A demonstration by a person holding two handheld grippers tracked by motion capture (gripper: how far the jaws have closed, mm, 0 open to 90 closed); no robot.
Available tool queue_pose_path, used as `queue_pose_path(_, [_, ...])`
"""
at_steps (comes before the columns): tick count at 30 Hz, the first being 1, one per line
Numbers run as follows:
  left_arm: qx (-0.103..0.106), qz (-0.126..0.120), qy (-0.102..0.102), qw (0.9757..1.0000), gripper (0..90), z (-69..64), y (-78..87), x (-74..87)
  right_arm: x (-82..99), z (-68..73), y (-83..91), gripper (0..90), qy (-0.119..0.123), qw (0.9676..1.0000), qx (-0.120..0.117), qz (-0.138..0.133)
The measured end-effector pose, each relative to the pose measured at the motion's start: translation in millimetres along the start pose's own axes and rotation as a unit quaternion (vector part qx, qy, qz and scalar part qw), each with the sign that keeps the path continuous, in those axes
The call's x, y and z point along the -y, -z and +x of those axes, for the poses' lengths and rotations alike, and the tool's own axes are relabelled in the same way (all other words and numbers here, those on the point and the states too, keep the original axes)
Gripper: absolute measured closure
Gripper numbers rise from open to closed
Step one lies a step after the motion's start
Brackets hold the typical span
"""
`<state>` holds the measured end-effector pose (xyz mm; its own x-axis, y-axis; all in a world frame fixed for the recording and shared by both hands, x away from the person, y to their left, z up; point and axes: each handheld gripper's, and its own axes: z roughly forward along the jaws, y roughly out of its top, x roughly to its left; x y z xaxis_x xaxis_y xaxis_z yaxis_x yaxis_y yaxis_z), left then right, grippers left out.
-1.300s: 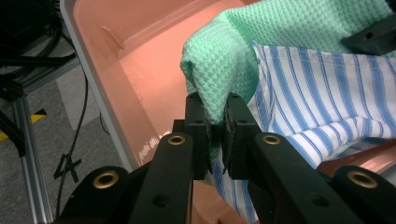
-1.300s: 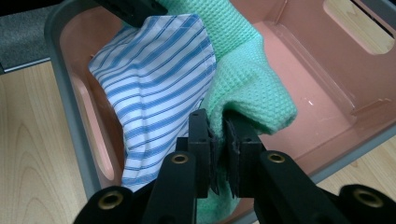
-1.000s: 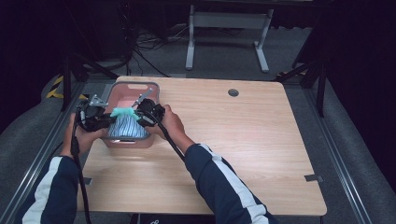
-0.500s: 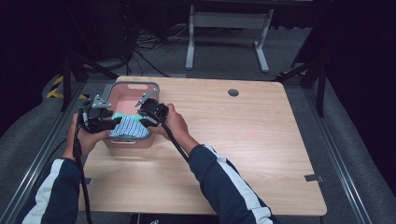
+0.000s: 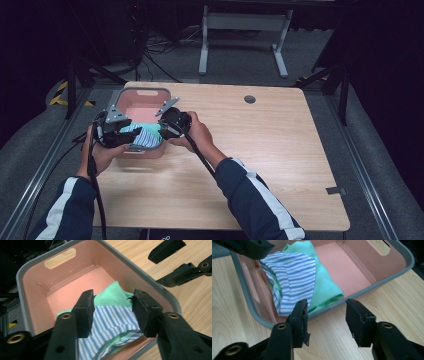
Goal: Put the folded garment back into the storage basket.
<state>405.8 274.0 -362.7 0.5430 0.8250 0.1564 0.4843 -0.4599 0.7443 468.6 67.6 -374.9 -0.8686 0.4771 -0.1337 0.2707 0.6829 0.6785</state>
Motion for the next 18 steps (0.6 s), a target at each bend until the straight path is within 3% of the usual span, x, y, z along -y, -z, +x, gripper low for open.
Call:
queue_pose_path(6, [0.004,-0.010,0.007,0.9999,42.0,-12.6,2.5,0.4,11.1,-4.6,12.5,49.1,0.005,1.0000,0.000,0.000])
queue_pose_path(9, [-0.006,-0.021,0.005,0.9998,39.4,-18.2,3.4,-0.2,16.9,-6.6,20.6,48.1,0.005,1.0000,0.000,-0.005])
queue_pose_path(18, [0.016,-0.027,0.001,0.9995,35.1,-36.2,2.2,-2.7,34.4,-13.0,44.8,39.4,0.021,0.9995,0.023,0.005])
